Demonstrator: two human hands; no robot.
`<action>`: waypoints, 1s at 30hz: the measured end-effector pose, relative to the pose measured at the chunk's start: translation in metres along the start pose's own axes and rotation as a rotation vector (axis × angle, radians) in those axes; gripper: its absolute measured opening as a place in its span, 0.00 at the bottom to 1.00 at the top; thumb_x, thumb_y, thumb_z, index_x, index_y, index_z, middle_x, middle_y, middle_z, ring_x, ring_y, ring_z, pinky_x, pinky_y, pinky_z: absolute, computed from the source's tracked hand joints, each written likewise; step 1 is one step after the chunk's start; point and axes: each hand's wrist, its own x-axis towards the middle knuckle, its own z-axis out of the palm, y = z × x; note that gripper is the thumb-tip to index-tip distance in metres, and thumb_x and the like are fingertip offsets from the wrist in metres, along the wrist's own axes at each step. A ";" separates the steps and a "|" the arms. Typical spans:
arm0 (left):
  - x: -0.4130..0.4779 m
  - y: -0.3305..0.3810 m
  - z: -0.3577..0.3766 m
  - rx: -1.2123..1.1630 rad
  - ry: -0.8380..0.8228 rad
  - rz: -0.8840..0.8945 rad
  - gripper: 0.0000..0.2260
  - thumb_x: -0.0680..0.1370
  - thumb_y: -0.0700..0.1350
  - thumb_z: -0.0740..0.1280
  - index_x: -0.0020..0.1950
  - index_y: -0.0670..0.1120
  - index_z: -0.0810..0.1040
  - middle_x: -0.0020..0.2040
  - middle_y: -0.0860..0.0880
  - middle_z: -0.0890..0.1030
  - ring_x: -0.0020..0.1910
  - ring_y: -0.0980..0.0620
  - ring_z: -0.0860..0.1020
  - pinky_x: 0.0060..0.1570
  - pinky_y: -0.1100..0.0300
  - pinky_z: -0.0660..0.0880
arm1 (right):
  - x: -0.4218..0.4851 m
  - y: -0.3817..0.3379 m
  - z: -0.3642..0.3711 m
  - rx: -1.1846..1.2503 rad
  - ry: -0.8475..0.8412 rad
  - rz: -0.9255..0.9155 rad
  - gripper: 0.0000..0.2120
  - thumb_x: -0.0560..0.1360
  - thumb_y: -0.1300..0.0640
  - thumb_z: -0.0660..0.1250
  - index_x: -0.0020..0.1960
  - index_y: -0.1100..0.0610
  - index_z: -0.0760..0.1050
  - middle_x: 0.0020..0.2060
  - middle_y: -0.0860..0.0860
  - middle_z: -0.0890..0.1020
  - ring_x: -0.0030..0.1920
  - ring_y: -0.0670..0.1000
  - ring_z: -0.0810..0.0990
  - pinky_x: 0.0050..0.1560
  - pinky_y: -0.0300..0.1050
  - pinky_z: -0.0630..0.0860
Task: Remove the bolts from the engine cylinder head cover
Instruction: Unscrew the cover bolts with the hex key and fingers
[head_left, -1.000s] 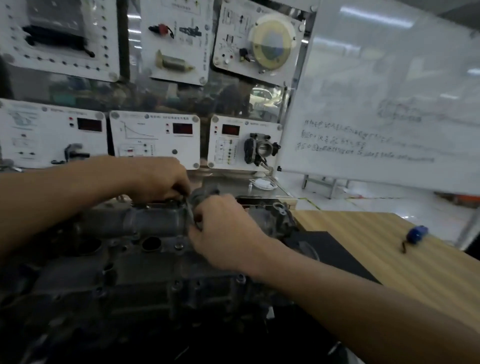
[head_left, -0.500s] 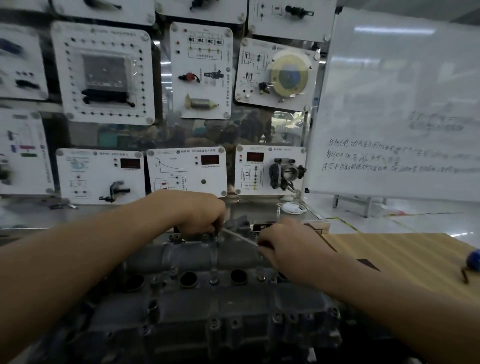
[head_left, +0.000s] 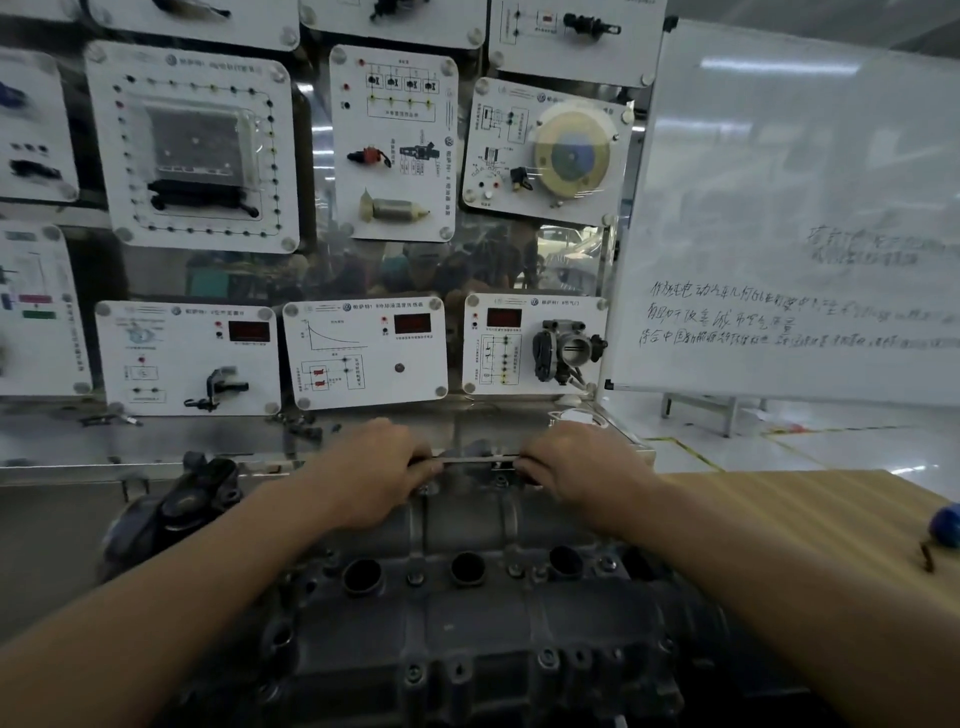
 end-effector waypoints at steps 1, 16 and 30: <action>0.000 -0.001 -0.003 0.001 -0.027 0.010 0.13 0.82 0.54 0.59 0.42 0.51 0.77 0.39 0.51 0.78 0.39 0.54 0.74 0.45 0.51 0.75 | 0.001 0.000 -0.001 0.020 0.008 -0.004 0.17 0.84 0.46 0.53 0.55 0.54 0.78 0.49 0.50 0.80 0.52 0.52 0.77 0.52 0.51 0.76; -0.001 -0.002 -0.008 0.074 0.011 0.138 0.09 0.83 0.49 0.59 0.47 0.48 0.76 0.37 0.50 0.74 0.39 0.51 0.71 0.44 0.53 0.71 | -0.004 0.011 0.011 0.266 0.179 -0.075 0.14 0.81 0.49 0.62 0.47 0.54 0.82 0.38 0.48 0.83 0.38 0.48 0.77 0.42 0.50 0.76; -0.005 0.006 -0.011 0.127 0.037 0.105 0.12 0.83 0.50 0.58 0.50 0.47 0.78 0.42 0.47 0.79 0.42 0.48 0.77 0.45 0.51 0.74 | 0.002 0.019 0.022 0.355 0.245 -0.095 0.11 0.79 0.51 0.65 0.44 0.54 0.82 0.33 0.47 0.82 0.33 0.45 0.75 0.35 0.42 0.68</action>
